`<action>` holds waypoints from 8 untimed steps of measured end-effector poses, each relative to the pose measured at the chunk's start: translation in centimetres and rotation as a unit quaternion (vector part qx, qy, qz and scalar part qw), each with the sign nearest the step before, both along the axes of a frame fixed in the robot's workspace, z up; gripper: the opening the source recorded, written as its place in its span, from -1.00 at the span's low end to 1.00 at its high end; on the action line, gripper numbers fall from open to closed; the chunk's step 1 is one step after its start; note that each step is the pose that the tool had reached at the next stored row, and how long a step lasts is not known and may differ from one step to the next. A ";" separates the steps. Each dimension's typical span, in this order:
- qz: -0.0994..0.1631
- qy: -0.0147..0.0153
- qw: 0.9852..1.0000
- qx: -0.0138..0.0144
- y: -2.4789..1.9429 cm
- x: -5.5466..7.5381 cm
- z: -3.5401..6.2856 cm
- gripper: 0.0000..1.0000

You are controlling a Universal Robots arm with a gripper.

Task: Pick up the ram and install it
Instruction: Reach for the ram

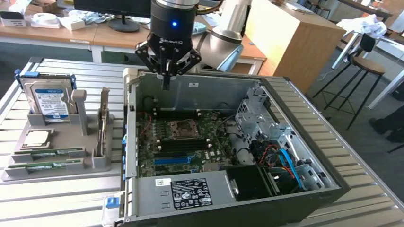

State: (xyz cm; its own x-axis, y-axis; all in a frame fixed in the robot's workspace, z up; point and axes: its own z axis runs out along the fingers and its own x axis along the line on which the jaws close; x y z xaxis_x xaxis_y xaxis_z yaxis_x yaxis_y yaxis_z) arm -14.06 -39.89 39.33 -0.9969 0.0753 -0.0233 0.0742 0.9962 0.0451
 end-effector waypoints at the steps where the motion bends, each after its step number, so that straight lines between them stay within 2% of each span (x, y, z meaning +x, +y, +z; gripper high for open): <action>1: 0.000 0.000 1.000 0.000 0.00 -0.2 0.00 -0.80; 8: 0.000 0.000 1.000 0.000 0.00 -2.1 -0.02 -0.80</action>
